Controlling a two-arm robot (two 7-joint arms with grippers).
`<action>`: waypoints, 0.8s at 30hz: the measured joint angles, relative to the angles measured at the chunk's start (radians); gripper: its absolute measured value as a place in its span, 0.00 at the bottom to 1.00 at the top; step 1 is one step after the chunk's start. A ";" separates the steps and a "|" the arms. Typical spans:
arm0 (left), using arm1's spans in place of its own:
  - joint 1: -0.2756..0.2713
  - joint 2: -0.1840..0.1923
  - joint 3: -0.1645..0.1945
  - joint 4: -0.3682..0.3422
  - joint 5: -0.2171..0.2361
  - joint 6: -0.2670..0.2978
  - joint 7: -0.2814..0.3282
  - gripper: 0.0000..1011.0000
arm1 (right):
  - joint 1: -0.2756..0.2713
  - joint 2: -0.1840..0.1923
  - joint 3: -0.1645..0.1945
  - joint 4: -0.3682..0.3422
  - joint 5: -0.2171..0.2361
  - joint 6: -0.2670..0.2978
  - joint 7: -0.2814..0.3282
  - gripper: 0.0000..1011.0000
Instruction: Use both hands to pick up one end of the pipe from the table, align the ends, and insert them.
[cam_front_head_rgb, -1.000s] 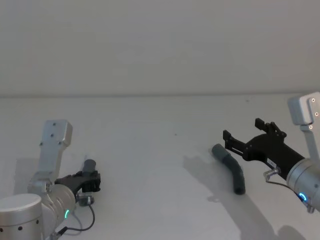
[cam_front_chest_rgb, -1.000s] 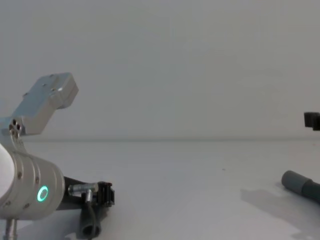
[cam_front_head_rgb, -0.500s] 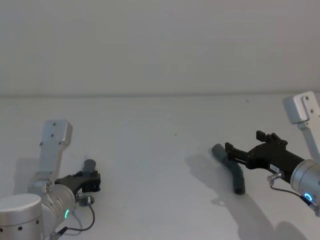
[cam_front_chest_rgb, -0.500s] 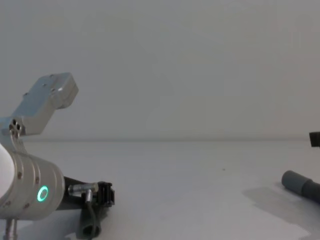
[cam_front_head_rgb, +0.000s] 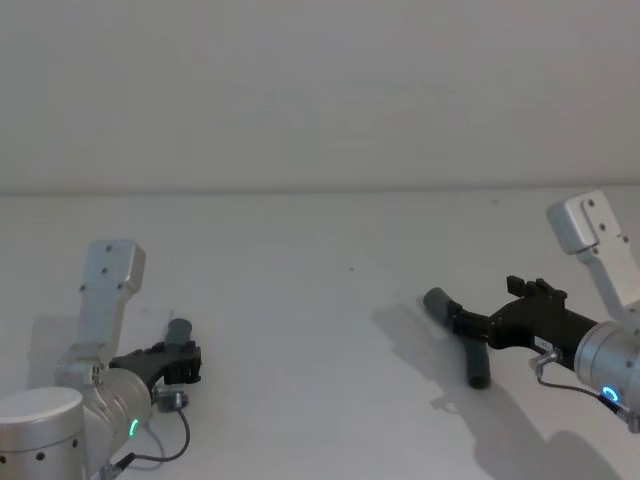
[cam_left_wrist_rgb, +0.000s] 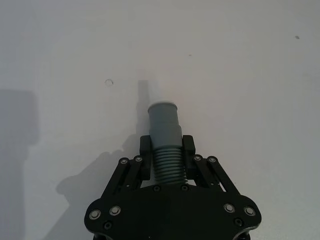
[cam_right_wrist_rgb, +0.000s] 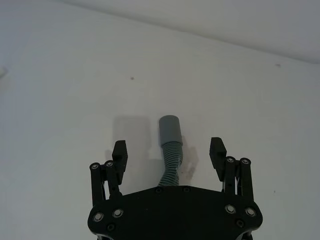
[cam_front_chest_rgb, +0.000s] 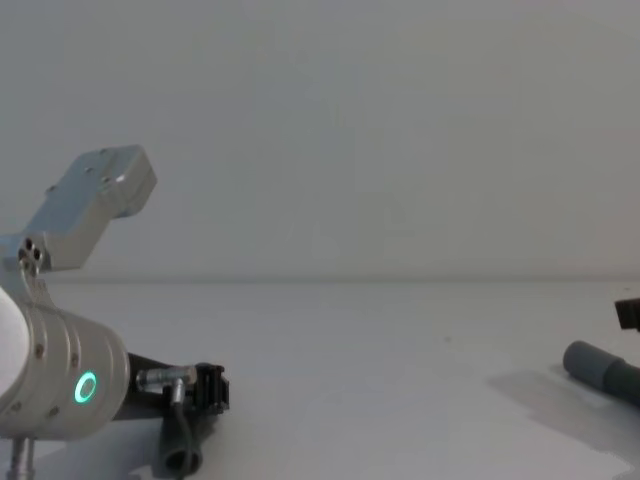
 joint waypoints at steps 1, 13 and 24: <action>0.000 0.000 0.000 0.000 0.000 0.000 0.000 0.33 | 0.002 0.000 -0.002 0.003 -0.002 0.001 0.001 0.99; 0.000 0.000 0.000 0.000 0.000 0.000 0.000 0.33 | 0.035 0.004 -0.026 0.057 -0.032 0.014 0.009 0.99; 0.000 0.000 0.000 0.000 0.000 0.000 0.000 0.33 | 0.052 -0.001 -0.039 0.092 -0.048 0.028 0.014 0.99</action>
